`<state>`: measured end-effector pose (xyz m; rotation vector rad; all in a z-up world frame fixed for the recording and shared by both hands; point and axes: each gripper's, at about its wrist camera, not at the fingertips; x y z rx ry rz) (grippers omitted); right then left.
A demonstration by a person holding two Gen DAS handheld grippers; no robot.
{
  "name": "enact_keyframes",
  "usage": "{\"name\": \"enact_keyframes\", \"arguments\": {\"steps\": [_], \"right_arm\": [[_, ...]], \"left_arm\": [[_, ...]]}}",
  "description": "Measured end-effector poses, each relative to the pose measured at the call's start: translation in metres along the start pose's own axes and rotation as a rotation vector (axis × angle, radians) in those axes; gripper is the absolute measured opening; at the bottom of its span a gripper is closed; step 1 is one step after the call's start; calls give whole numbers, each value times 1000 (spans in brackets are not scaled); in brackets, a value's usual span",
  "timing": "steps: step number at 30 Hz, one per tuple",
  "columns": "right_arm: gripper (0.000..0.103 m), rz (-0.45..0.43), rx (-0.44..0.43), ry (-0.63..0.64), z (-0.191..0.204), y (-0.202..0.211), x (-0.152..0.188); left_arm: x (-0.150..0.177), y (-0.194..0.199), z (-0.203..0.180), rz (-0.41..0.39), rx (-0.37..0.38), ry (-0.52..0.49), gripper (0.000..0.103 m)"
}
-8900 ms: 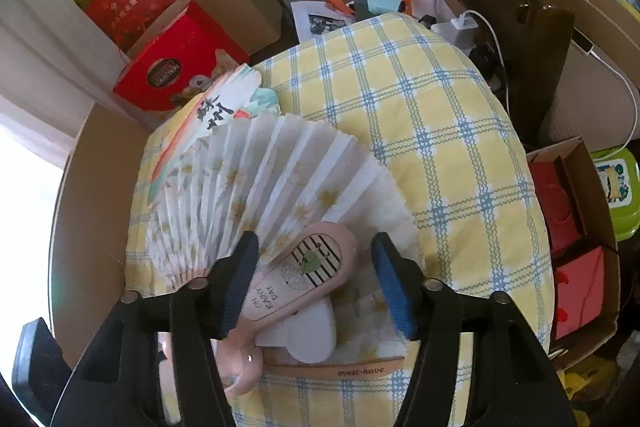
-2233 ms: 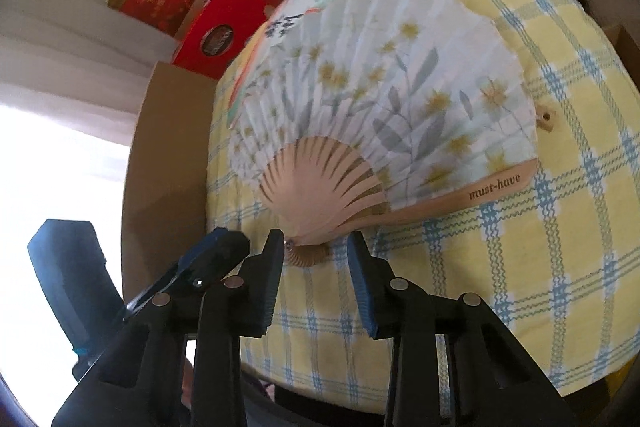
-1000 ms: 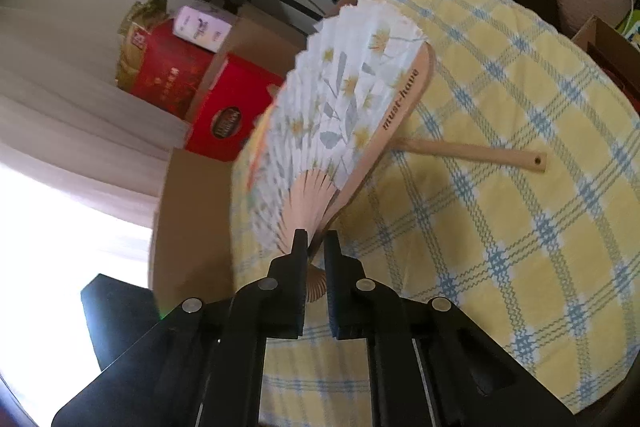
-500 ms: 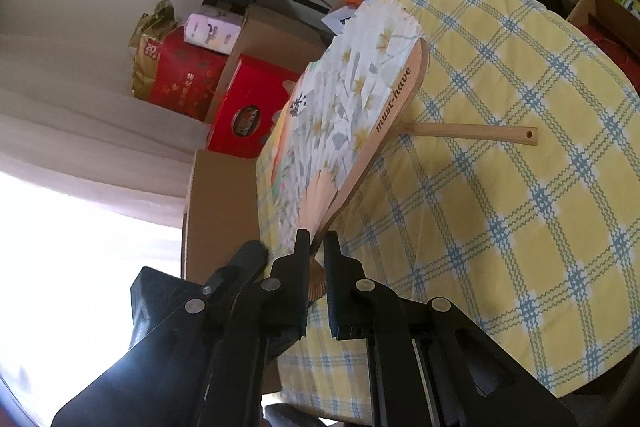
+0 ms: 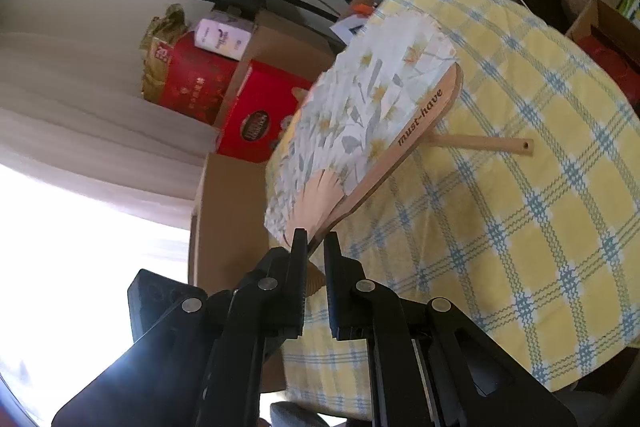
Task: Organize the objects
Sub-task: 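Lift the white floral fan with both tools, folding its pleats together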
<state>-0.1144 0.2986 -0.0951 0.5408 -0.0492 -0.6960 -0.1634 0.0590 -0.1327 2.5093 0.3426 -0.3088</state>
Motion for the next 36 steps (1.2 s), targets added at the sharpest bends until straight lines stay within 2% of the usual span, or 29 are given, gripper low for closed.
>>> {"name": "enact_keyframes", "arguments": {"steps": [6, 7, 8, 15, 25, 30, 31, 33, 36], "right_arm": [[8, -11, -39, 37, 26, 9, -3], [7, -14, -38, 56, 35, 10, -3], [7, -13, -43, 68, 41, 8, -4], [7, 17, -77, 151, 84, -5, 1], [7, 38, -70, 176, 92, -11, 9], [7, 62, 6, 209, 83, -11, 7], [8, 79, 21, 204, 77, -13, 6], [29, 85, 71, 223, 65, -13, 5], [37, 84, 109, 291, 57, -10, 8]], "left_arm": [[-5, 24, -25, -67, 4, -55, 25], [-6, 30, -28, -80, 6, -60, 22], [-8, 34, -32, -89, 9, -66, 15], [-24, 69, -40, -148, 21, -82, 15], [-23, 88, -40, -144, 19, -114, 15], [-17, 90, -33, -145, -11, -110, 15], [-16, 88, -29, -139, -11, -100, 15], [-14, 84, -20, -127, -13, -83, 15], [-11, 82, -11, -121, -19, -70, 15]]}}
Point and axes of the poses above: each gripper's, at about its wrist camera, not at the fingertips, and y roughly against the way its jaws point, z to its left, x to its underside, and after that the axes turned 8 degrees about -y, right-handed
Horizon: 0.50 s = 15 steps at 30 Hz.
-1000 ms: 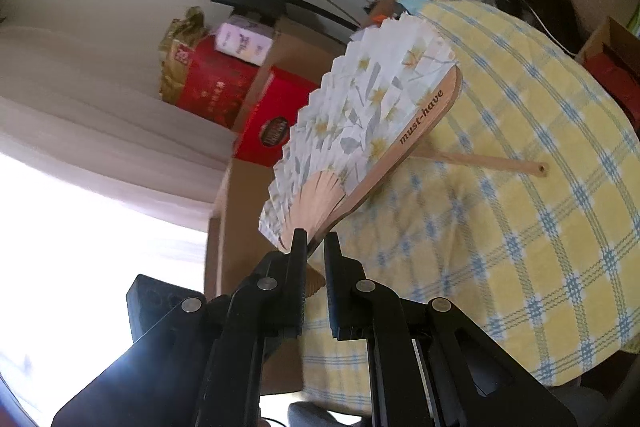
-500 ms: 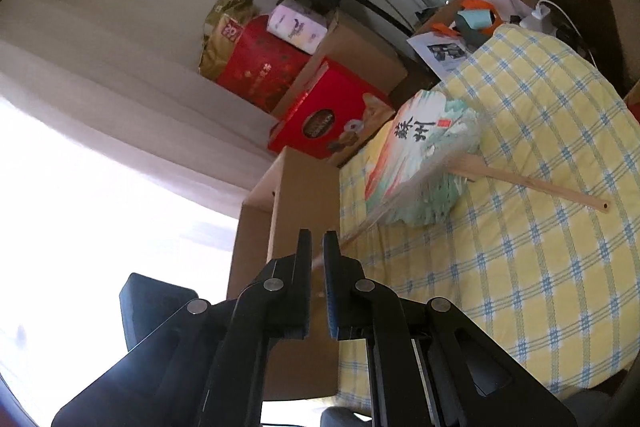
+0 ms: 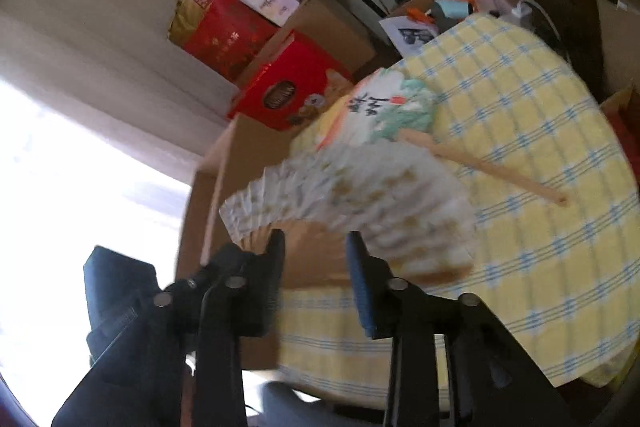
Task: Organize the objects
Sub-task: 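Lift the white floral fan with both tools, folding its pleats together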
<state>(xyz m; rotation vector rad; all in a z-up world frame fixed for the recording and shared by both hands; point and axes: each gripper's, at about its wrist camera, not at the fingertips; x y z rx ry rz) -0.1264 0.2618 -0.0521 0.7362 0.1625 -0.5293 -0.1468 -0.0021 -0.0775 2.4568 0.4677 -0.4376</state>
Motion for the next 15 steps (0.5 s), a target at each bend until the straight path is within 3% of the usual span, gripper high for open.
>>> {"name": "enact_keyframes", "arguments": {"steps": [3, 10, 15], "right_arm": [[40, 46, 41, 58, -2, -3, 8], [43, 119, -89, -28, -6, 2, 28], [48, 111, -105, -13, 5, -2, 35]], "left_arm": [[1, -1, 5, 2, 4, 15, 15], [4, -1, 6, 2, 13, 25, 15], [6, -4, 5, 6, 14, 29, 15]]}}
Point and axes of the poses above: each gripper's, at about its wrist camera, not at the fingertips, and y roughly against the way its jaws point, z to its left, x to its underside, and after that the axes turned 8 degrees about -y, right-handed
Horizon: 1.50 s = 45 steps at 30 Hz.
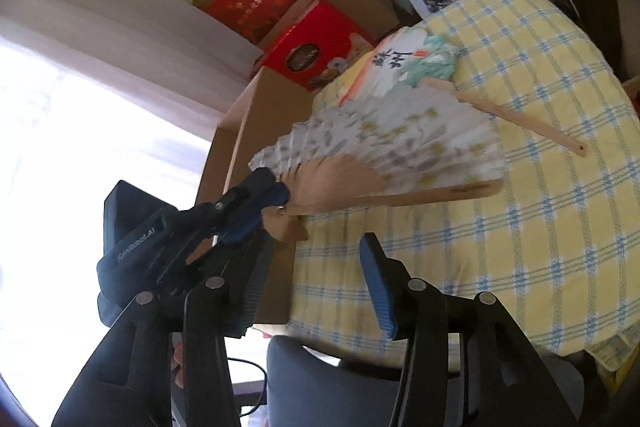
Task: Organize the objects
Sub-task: 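Lift the white floral fan with both tools, folding its pleats together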
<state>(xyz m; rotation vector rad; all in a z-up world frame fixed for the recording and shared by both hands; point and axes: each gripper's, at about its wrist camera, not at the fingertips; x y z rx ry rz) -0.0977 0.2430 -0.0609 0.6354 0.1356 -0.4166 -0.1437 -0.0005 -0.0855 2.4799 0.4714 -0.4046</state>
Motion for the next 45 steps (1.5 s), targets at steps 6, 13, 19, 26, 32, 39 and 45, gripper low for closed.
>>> {"name": "enact_keyframes", "arguments": {"steps": [6, 13, 19, 26, 32, 39, 45], "right_arm": [[48, -61, -87, -215, -27, -15, -9], [26, -129, -106, -366, -50, -25, -9], [8, -161, -163, -391, -48, -22, -14], [7, -185, -196, -371, -34, -8, -29], [7, -180, -224, -378, -26, -6, -32], [7, -158, -227, -360, -25, 2, -21], [7, -177, -190, -314, -21, 12, -22]], "left_arm": [[7, -4, 2, 7, 5, 17, 15], [12, -11, 6, 29, 14, 31, 15], [15, -12, 9, 42, 10, 33, 17], [24, 8, 16, 25, 35, 77, 64], [35, 1, 22, 46, 52, 118, 67], [25, -4, 29, -40, 65, 181, 68], [6, 2, 25, -98, 66, 160, 41]]}}
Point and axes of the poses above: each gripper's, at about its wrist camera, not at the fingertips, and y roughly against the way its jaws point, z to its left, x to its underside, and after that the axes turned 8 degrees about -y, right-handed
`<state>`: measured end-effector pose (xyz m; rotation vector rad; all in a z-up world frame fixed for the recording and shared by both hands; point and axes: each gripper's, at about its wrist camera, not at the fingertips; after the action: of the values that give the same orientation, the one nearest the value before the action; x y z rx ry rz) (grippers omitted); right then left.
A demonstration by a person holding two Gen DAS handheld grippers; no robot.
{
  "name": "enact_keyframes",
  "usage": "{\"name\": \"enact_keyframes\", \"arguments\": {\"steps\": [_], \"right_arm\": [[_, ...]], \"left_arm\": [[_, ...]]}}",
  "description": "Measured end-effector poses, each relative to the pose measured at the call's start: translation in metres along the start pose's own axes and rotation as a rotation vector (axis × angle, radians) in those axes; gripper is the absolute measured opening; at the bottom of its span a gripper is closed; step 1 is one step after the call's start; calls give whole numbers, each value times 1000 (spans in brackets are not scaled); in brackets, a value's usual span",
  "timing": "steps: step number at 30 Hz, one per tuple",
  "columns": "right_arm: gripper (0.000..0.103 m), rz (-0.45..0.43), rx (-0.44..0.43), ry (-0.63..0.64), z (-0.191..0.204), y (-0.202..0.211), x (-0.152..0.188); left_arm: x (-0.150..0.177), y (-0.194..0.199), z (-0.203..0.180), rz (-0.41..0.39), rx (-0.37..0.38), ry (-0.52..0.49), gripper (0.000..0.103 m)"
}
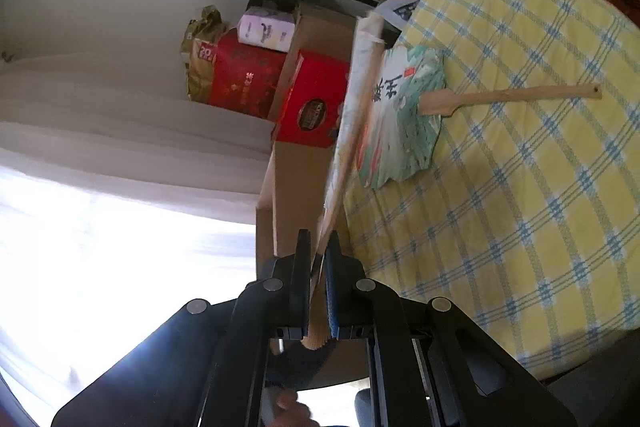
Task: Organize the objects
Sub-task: 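Lift the white floral fan with both tools, folding its pleats together, then carry the folded white fan with both tools into the cardboard box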
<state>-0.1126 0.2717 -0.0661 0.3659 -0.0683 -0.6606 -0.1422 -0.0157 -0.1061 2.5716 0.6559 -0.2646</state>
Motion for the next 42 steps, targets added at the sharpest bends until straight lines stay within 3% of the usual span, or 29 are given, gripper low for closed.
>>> {"name": "enact_keyframes", "arguments": {"steps": [3, 6, 14, 21, 30, 42], "right_arm": [[7, -22, 37, 66, 9, 2, 0], [7, -27, 51, 107, 16, 3, 0], [7, 6, 23, 126, 35, -8, 5], [7, 28, -31, 137, 65, -24, 13], [7, 130, -47, 193, 107, -84, 45], [9, 253, 8, 256, 126, -187, 93]], "left_arm": [[-7, 1, -9, -2, -19, -47, 27], [-11, 3, -17, -2, -33, -81, 20], [-20, 21, -28, -20, -8, -95, 20], [-38, 63, -38, -112, 6, -105, 17], [-68, 118, -24, -207, -23, -104, 17], [-105, 187, 39, -265, -130, -78, 17]]}}
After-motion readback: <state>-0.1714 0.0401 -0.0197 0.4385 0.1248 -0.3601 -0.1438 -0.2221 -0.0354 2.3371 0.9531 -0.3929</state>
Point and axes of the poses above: each gripper's, at about its wrist camera, not at the fingertips, and y roughly against the way its jaws point, z to its left, x to its underside, and after that the axes turned 8 degrees about -y, right-handed
